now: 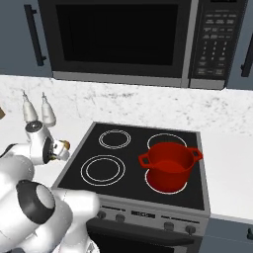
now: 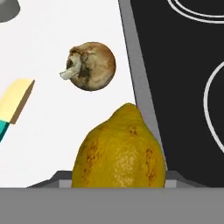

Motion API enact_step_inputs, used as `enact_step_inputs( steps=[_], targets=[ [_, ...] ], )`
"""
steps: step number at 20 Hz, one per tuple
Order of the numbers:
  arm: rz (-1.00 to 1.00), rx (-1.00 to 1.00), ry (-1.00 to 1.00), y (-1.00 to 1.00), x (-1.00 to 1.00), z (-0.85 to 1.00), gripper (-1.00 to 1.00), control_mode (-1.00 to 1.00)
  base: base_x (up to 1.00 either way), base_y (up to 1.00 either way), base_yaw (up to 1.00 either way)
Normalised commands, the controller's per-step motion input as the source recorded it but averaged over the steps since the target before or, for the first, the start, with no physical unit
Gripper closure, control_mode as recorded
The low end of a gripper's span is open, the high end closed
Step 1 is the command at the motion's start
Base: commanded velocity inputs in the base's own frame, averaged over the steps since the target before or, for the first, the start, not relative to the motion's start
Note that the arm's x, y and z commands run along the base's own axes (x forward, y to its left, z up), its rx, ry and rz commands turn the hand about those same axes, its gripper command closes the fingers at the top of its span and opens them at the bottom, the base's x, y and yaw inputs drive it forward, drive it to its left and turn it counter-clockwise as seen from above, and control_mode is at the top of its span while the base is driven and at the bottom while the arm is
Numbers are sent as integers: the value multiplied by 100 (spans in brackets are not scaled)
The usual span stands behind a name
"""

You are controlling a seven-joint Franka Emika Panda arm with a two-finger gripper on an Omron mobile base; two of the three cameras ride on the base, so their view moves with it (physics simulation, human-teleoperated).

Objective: Put the lemon and onion in the pot. Retrieve the spatula and lightly stir the vegetables in the pot.

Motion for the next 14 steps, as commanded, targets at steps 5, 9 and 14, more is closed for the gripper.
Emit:
enact_step_inputs(
  steps=[5, 9, 14],
  targets=[
    [8, -1, -3, -95, -4, 16, 100, -100, 0, 0, 0],
    [3, -12, -6, -99, -31, 97, 100, -100, 0, 0, 0],
    [-1, -15, 7, -99, -9, 85, 100, -100, 0, 0, 0]
  ],
)
